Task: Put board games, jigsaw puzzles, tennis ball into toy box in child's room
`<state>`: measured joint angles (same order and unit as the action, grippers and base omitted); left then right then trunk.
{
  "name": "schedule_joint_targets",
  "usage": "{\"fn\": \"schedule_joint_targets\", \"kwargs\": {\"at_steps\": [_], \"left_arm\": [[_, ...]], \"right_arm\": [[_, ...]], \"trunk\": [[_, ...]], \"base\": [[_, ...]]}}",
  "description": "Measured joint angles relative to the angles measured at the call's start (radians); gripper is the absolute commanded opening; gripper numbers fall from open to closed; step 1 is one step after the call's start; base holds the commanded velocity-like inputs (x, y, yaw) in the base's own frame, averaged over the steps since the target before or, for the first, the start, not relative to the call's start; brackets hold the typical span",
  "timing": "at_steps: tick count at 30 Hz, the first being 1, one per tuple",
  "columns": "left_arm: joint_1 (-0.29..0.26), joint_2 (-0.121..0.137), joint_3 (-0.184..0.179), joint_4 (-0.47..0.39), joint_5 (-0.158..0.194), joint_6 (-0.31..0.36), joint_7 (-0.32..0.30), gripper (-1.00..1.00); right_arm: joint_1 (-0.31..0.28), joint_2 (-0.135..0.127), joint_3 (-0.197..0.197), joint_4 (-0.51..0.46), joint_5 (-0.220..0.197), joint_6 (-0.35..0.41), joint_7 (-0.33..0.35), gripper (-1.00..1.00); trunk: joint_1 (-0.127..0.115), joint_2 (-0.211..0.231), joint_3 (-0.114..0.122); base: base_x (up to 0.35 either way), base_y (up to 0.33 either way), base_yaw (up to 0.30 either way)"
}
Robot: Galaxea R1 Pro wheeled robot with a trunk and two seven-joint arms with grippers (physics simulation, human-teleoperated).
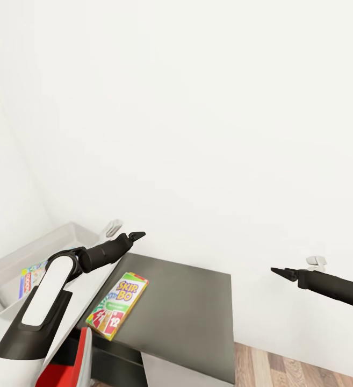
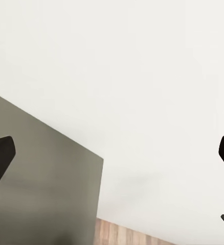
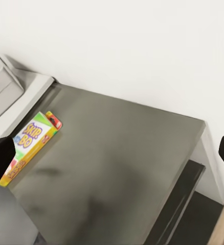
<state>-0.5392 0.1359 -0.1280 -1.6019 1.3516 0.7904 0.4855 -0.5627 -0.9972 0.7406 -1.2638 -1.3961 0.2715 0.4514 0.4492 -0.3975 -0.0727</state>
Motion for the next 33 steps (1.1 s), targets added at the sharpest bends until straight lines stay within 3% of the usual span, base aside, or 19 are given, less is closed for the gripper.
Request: {"fn": "schedule_joint_targets", "kwargs": {"at_steps": [19, 33], "left_arm": [[0.002, 0.002, 0.0, 0.0, 0.0, 0.0, 0.0, 1.0], [0.003, 0.013, 0.001, 0.0, 0.0, 0.0, -0.001, 1.0]], "right_arm": [[0.0, 0.011, 0.001, -0.004, 0.001, 0.0, 0.0, 1.0], [0.001, 0.013, 0.001, -0.006, 0.001, 0.0, 0.001, 1.0]], "trunk": [[0.0, 0.0, 0.0], [0.0, 0.0, 0.0]], "base": [[0.013, -0.009, 0.0], [0.112, -0.212, 0.0]]}}
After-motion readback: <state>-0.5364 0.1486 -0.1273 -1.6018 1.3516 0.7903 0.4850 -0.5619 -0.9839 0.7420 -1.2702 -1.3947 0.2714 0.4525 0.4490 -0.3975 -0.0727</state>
